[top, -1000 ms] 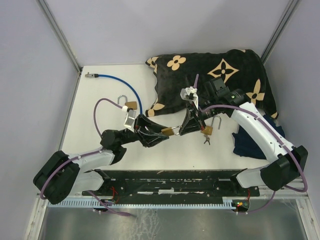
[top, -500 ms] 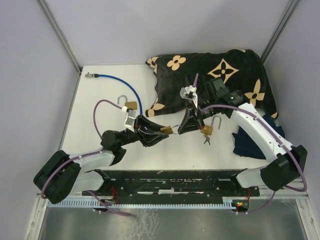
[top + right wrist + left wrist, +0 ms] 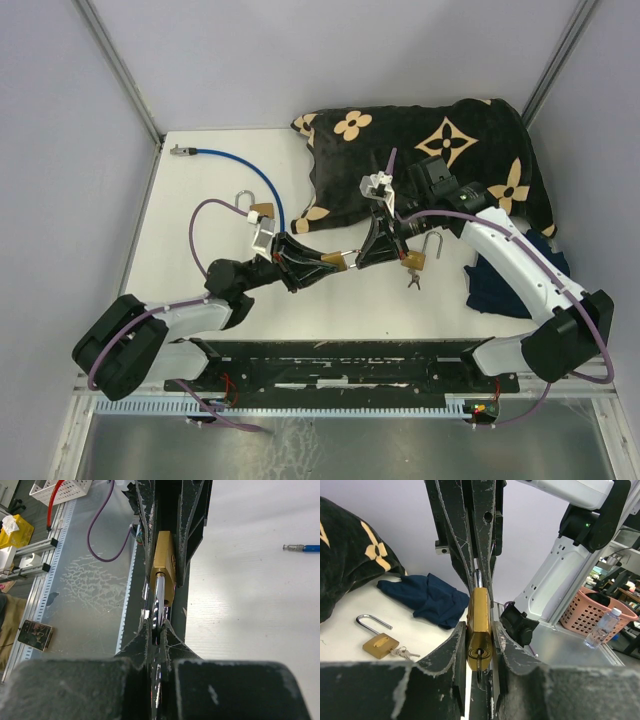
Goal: Lock with the key
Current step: Lock the lock.
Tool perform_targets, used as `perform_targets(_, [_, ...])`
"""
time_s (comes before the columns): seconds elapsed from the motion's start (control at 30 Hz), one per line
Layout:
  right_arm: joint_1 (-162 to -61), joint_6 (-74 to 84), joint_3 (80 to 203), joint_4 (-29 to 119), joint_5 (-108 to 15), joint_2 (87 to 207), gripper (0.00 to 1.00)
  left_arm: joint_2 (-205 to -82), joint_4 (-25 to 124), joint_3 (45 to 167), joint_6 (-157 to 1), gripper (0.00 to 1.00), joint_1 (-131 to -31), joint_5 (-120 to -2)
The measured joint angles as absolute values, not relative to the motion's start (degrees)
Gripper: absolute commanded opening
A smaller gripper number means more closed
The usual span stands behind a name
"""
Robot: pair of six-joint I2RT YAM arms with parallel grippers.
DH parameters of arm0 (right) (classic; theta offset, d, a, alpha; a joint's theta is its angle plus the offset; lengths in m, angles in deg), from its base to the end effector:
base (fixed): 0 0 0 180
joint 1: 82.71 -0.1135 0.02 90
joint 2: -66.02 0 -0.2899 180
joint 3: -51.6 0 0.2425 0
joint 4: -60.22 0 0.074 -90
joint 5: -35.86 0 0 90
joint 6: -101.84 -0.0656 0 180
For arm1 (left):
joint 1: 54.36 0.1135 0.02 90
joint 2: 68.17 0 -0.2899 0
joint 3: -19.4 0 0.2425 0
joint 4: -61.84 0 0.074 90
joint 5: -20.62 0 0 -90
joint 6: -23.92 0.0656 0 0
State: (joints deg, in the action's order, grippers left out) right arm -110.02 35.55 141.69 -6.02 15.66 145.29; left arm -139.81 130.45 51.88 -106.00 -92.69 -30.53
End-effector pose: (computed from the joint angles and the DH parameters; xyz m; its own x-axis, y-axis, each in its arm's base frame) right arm 0.2019 0.1736 0.3643 -0.4158 -0.3710 -0.8304 -0.8725 -0.0947 0.4793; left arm 0.1515 -0.1722 0.2970 -0.2891 -0.4085 -0.8658 0.9466 0.0131 -0.3223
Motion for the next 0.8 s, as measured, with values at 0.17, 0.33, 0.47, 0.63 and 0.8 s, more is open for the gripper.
perform_targets(0.17, [-110.0, 36.4, 141.3, -5.9, 13.9, 144.4, 0.02, -140.6, 130.9, 51.9, -107.3, 0.03, -92.7, -30.2])
perform_targets(0.33, [-110.0, 37.4, 141.0, -6.0, 12.6, 143.4, 0.02, -142.7, 132.0, 53.1, -110.5, 0.03, -92.6, -28.5])
perform_targets(0.47, [-109.6, 37.8, 140.9, -6.0, 11.9, 142.9, 0.02, -145.1, 133.3, 54.5, -114.1, 0.03, -92.3, -27.2])
perform_targets(0.63, [-109.3, 37.8, 140.3, -6.0, 11.7, 142.6, 0.02, -146.6, 133.9, 55.2, -116.6, 0.03, -92.1, -26.1])
perform_targets(0.8, [-109.3, 35.8, 139.0, -4.3, 12.3, 142.2, 0.02, -147.1, 134.1, 55.4, -117.3, 0.03, -92.1, -25.9])
